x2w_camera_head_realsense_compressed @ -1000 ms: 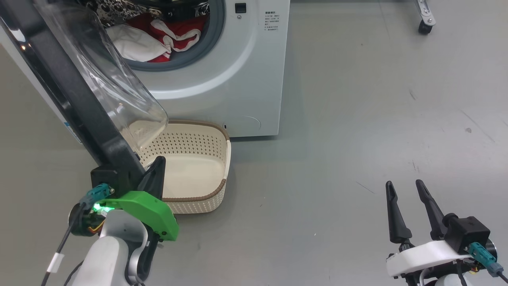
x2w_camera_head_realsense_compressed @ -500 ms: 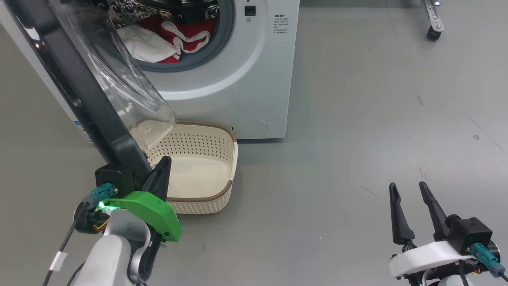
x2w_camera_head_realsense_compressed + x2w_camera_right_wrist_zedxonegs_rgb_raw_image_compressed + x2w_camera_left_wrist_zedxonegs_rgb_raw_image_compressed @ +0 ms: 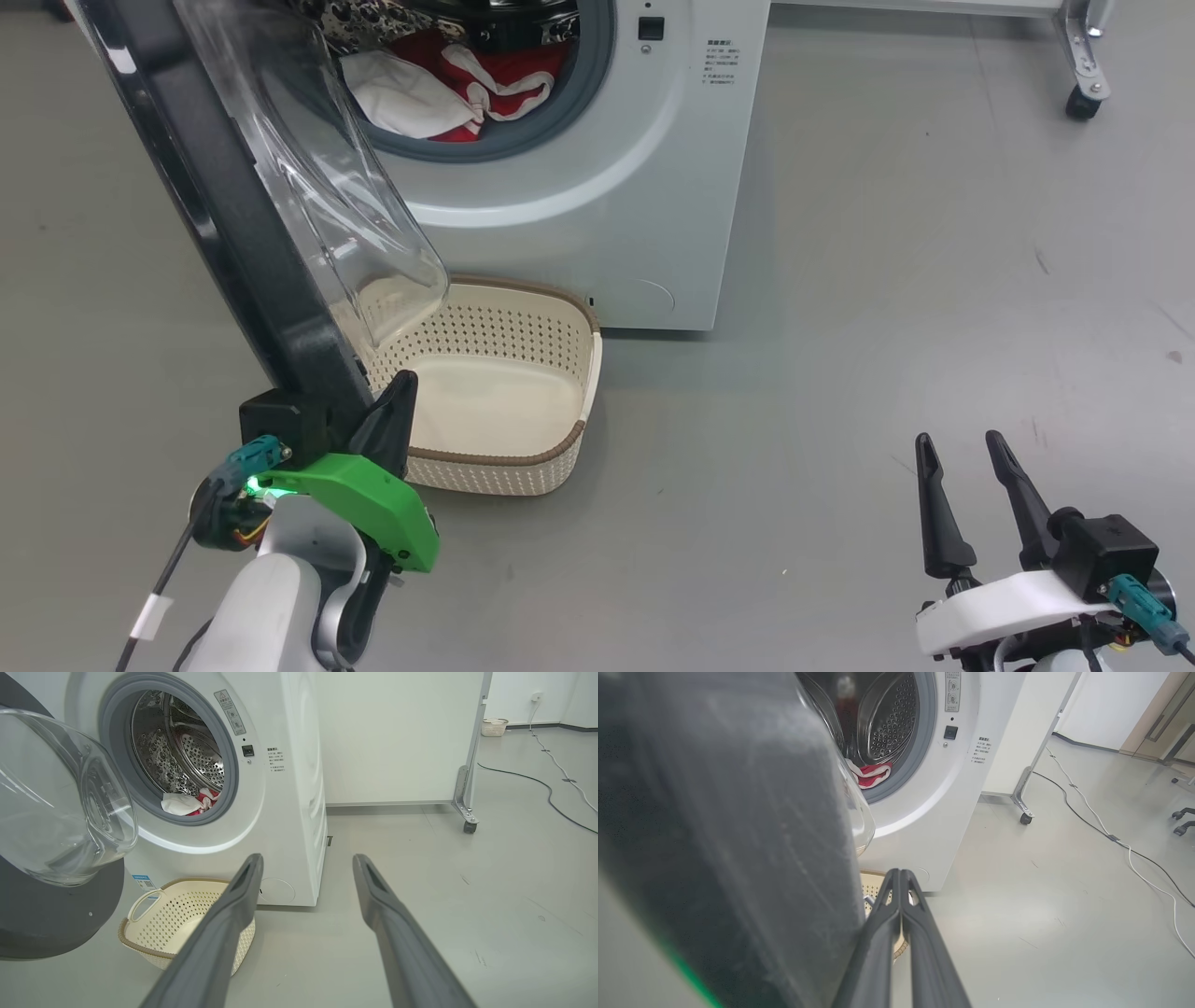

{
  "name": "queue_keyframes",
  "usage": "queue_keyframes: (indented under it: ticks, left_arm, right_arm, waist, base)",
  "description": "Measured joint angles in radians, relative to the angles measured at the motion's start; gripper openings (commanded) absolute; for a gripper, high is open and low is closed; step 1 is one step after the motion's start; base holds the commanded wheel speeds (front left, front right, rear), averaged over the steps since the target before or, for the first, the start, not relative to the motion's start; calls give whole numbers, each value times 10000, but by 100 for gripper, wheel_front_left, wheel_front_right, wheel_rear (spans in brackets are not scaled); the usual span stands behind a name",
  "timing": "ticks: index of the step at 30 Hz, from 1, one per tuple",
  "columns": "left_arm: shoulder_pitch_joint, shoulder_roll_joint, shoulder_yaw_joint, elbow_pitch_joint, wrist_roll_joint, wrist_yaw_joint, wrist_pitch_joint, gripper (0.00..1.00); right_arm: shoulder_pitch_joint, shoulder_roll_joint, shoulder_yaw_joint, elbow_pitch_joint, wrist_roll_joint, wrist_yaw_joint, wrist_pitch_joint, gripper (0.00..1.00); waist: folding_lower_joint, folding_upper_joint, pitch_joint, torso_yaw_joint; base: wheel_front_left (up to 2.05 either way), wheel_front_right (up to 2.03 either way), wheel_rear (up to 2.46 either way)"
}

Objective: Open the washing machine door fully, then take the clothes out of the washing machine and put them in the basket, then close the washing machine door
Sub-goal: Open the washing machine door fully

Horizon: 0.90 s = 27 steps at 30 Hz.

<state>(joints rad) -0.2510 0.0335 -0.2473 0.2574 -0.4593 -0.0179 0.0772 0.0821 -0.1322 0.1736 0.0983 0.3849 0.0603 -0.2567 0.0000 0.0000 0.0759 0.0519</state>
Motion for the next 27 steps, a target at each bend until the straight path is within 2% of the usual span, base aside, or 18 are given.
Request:
queue_keyframes:
  ticks: [18, 27]
  left_arm:
    - [-1, 8, 433, 288, -161, 96, -276, 0]
    - [-1, 259, 861, 221, -274, 232, -391, 0]
  right_arm:
    - [82, 81, -6, 71, -90, 105, 0, 100]
    - [80, 81, 157, 69, -198, 176, 0, 100]
  waist:
    - [0, 0, -74, 1333]
    - [0, 0, 178, 1663]
  base:
    - [0, 0, 0]
    - [0, 0, 0]
